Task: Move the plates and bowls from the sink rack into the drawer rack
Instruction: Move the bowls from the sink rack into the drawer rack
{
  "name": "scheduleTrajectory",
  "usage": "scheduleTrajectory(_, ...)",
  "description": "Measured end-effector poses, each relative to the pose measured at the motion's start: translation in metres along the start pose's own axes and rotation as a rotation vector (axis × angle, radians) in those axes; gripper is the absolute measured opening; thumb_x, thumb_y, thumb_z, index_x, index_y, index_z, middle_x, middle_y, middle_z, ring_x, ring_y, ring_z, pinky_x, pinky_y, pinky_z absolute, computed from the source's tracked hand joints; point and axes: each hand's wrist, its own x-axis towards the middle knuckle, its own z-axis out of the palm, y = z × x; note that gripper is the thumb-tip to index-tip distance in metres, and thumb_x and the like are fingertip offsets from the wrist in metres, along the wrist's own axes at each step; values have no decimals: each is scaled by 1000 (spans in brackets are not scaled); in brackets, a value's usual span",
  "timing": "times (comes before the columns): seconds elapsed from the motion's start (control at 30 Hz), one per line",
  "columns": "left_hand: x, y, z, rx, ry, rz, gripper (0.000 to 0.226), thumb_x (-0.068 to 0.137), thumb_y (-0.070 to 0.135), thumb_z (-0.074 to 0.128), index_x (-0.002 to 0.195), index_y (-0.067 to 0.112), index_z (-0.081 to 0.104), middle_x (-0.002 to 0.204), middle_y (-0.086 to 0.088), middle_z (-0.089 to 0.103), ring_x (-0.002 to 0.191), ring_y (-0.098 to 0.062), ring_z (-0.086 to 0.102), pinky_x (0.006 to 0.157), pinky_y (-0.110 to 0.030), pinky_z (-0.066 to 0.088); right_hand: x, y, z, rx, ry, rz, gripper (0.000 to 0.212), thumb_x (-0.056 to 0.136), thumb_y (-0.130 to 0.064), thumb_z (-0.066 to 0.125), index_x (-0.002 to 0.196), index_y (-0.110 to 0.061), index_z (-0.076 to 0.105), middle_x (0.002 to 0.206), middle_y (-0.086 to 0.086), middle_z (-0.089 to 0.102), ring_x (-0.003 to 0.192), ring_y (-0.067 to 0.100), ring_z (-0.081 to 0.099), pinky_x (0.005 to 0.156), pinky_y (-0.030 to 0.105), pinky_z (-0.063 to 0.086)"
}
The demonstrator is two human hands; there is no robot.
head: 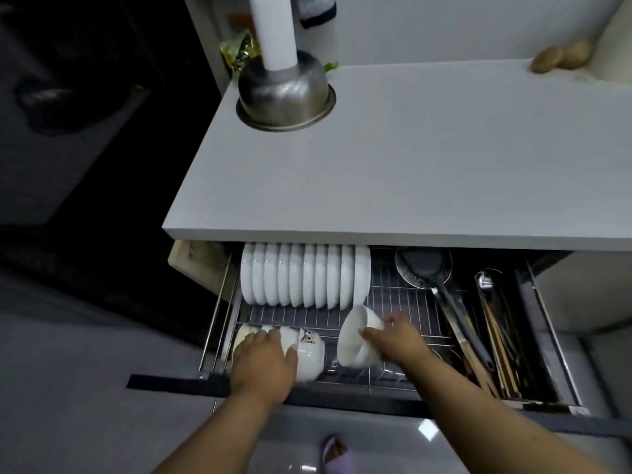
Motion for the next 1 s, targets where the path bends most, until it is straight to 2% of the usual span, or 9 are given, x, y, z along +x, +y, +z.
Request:
scheduleTrajectory(0.17,0,-2,-1,-115,71,16,37,89,43,42,117,22,55,114,3,61,109,-18,50,93,-32,39,19,-10,40,-232,-26,45,58,74,-41,74,115,-13,44,114,10,61,102,28,61,88,39,52)
scheduleTrajectory(0.37,2,-2,-2,-121,32,11,36,88,45,41,113,22,54,112,4,60,107,-17,49,88,-31,40,36,-13,69,-414,-55,75,64,75,-37,73,124,-10,43,120,13,60,111,30,59,89,37,50)
scheduleTrajectory(0.63,3,-3,2,-120,12,16,39,86,45,41,114,21,54,112,3,59,108,-17,50,87,-32,41,50,-10,99,-516,-101,81,75,76,-38,73,132,-7,35,126,13,58,116,30,56,91,33,46)
scheduleTrajectory(0.8,5,-4,3,-114,-8,30,47,80,46,32,113,20,54,110,2,60,106,-18,50,86,-34,43,53,-5,109,-512,-157,79,79,77,-43,74,135,-8,34,131,15,55,122,31,52,95,34,45)
scheduleTrajectory(1.0,7,-2,3,-135,21,28,48,77,46,33,107,18,57,105,1,62,103,-21,53,81,-35,45,54,-6,105,-512,-180,80,79,80,-44,70,138,-6,31,134,14,54,124,30,50,96,33,43)
